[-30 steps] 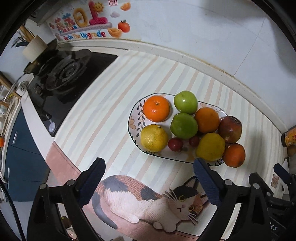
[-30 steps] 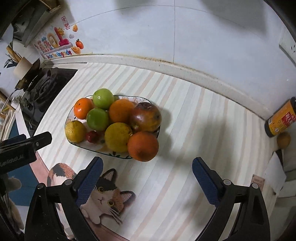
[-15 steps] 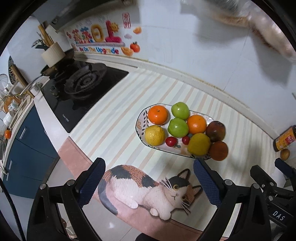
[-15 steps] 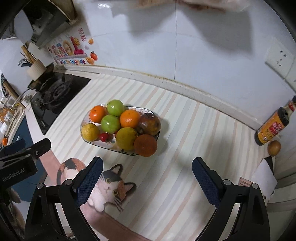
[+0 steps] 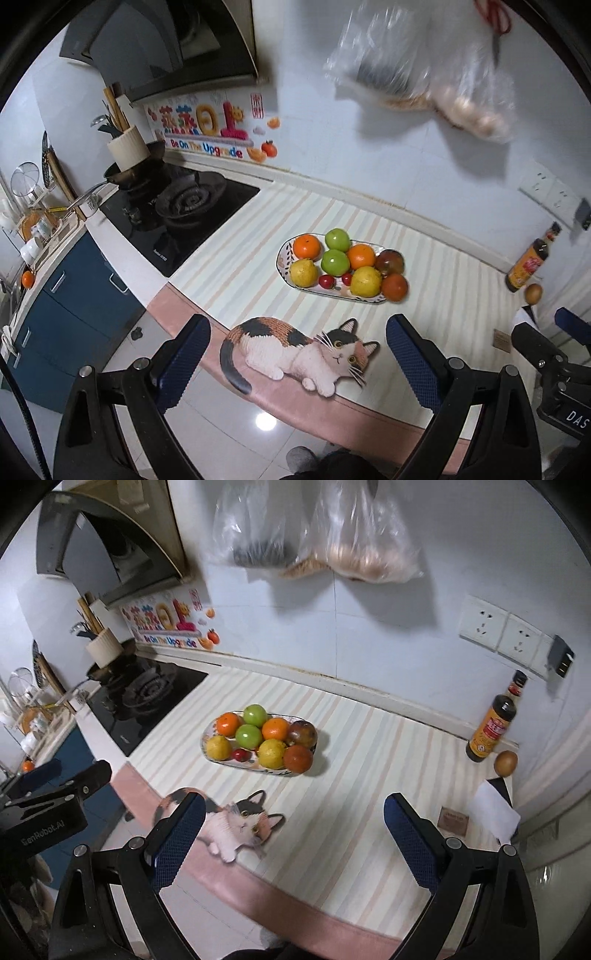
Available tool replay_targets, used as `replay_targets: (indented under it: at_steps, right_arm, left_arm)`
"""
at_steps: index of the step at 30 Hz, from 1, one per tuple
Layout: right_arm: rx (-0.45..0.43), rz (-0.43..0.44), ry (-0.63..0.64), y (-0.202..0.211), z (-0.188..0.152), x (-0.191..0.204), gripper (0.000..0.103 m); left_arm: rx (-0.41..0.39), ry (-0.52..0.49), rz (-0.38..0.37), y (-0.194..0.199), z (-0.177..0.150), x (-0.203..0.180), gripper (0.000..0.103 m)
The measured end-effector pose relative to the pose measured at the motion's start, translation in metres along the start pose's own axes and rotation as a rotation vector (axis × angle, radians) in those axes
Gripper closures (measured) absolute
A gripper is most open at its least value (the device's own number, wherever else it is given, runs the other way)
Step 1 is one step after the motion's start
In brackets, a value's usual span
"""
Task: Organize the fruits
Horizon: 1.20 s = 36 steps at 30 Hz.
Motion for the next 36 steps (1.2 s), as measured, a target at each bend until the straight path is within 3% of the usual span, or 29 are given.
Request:
replay_targets:
  at_steps: [7, 18, 27, 36]
  right_arm:
    - [-0.054, 0.013, 0.007, 0.067, -0.014, 0.003, 0.004]
    - [-0.082, 0.040, 0.039, 0.101, -0.013, -0.004, 0.004]
    - [-0.030, 0.024, 0.035, 0.052, 0.008, -0.018, 0.004]
    - [0.049, 0.006, 0.039, -0.031, 0.038, -0.019, 0.003]
  left_arm:
    - [-0.044, -0.024, -0.025, 0.056, -0.018, -0.001, 0.006]
    - [-0.074, 0.009, -0.032, 0.085, -0.024, -0.011, 0.006]
    - [-0.041, 0.020, -0.012, 0.049, -0.005, -0.021, 0.006]
    - [0.041, 0.019, 0.023, -0.013, 0.017, -0.020, 0.006]
Point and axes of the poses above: each gripper's, at about its wrist camera, not at the fingertips, and y roughly against the way its jaws point, x to its left, z to its top, the point moved 1 cm from there along -y, roughly the way its jaws point, and after that the axes turned 2 degrees about -x, right-handed, at the moved point
